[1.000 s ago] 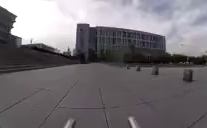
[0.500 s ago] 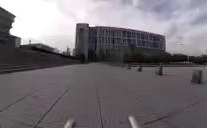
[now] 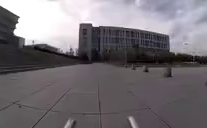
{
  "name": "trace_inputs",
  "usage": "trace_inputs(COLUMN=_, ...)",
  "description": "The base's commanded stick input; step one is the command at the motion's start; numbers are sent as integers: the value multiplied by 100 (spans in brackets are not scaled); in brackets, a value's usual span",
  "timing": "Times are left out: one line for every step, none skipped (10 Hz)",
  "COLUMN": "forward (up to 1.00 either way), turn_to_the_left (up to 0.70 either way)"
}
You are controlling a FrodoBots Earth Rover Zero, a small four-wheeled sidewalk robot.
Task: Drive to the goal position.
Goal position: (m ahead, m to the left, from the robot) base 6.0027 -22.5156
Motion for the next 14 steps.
trace_inputs(forward=100, turn_to_the_left=27)
trace_inputs(forward=100, turn_to_the_left=27)
trace_inputs(forward=100, turn_to_the_left=6)
trace_inputs(forward=100, turn_to_the_left=0)
trace_inputs(forward=100, turn_to_the_left=0)
trace_inputs(forward=100, turn_to_the_left=0)
trace_inputs(forward=100, turn_to_the_left=0)
trace_inputs(forward=100, turn_to_the_left=0)
trace_inputs(forward=100, turn_to_the_left=0)
trace_inputs(forward=100, turn_to_the_left=0)
trace_inputs(forward=100, turn_to_the_left=0)
trace_inputs(forward=100, turn_to_the_left=0)
trace_inputs(forward=100, turn_to_the_left=0)
trace_inputs(forward=100, turn_to_the_left=0)
